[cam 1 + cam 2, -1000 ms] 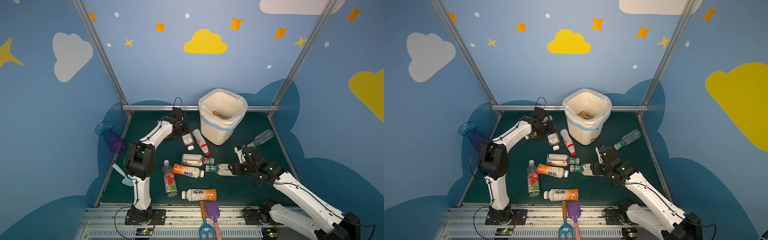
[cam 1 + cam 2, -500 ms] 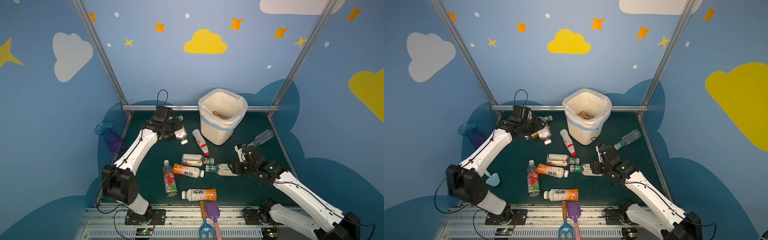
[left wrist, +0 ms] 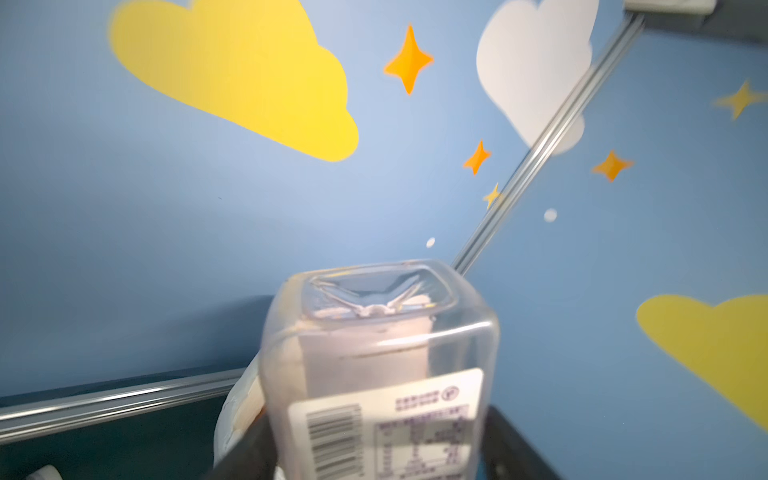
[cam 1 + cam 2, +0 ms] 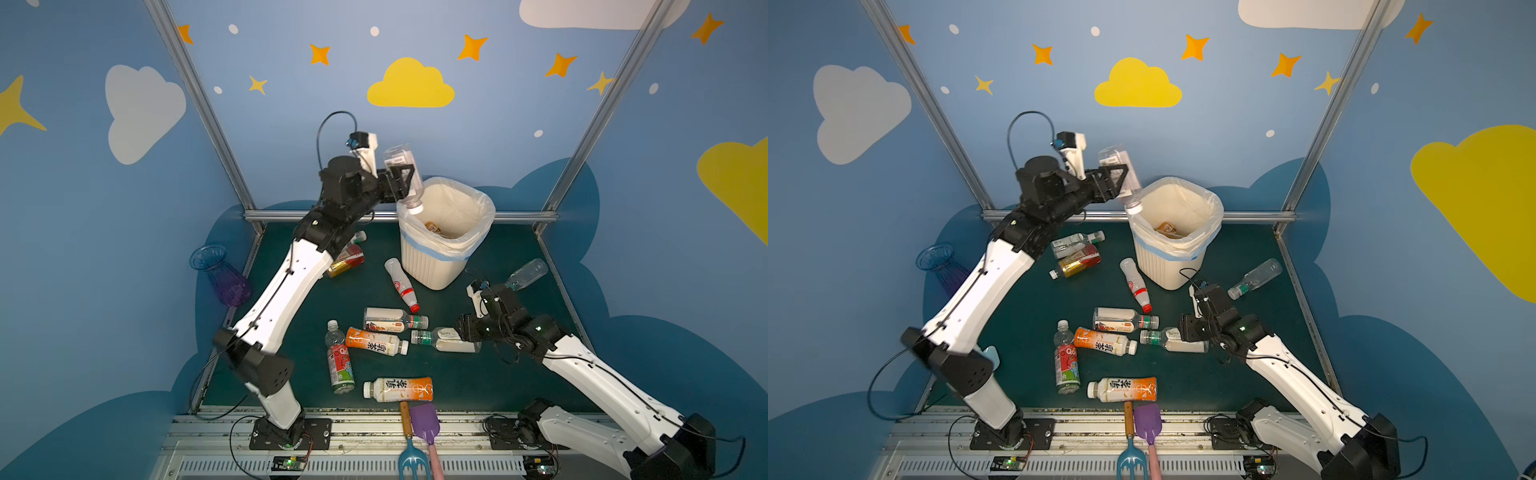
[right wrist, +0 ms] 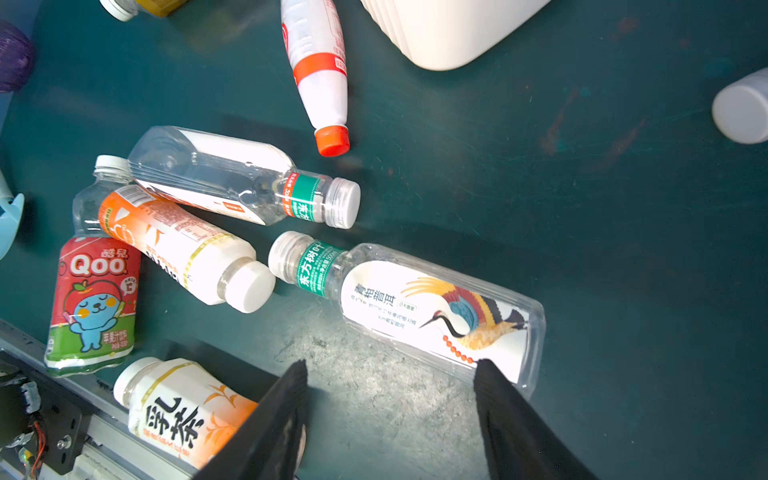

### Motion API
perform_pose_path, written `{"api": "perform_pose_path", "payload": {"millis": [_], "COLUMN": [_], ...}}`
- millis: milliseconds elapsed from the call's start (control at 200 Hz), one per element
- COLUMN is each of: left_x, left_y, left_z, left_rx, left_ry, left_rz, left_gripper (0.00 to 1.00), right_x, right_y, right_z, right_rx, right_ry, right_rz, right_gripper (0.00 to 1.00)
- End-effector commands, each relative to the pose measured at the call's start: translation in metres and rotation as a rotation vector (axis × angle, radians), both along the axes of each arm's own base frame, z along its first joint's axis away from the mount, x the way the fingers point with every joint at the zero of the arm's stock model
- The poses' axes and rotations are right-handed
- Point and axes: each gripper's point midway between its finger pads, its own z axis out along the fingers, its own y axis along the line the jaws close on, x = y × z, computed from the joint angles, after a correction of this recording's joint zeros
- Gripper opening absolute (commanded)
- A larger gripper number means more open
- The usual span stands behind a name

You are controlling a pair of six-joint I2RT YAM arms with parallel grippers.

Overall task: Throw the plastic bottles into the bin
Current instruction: 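Lift the clear bottle with the left gripper up over the bin and release, then draw the left arm back while the right arm reaches toward the red Qoo bottle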

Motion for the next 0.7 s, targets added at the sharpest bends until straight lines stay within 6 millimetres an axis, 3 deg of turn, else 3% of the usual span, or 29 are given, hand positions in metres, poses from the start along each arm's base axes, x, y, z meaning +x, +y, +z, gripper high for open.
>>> {"api": "perform_pose_path", "payload": {"millis": [0, 150, 265, 561, 696], "left_x": [0.024, -0.009, -0.037, -0.114, -0.152], "left_y": [-0.017, 0.004, 0.027, 0.096, 0.125], "left_z": [-0.043, -0.007, -0.022, -0.17, -0.215], "left_rx": [0.159, 0.228, 0.281, 0.299, 0.288], "left_ry": [0.109, 0.08, 0.161, 0.456, 0.552], "left_rz": [0.011, 0.033, 0.062, 0.162, 0.206], "left_gripper": [1.0, 1.0, 1.0, 1.0, 1.0], "right_x": [0.003, -0.001, -0.004, -0.019, -0.028], "right_y": [0.001, -0.004, -0.001, 0.026, 0.044], "right_z": [0.01, 0.012, 0.012, 0.01, 0.009], "right_rx": [-0.004, -0.019, 0.011, 0.034, 0.0], "right_ry": [-0.02, -0.024, -0.035, -0.069, -0.074], "right_rz": [0.001, 0.002, 0.016, 0.164, 0.252], "right_gripper": [0.65, 0.65, 0.65, 0.65, 0.65]}}
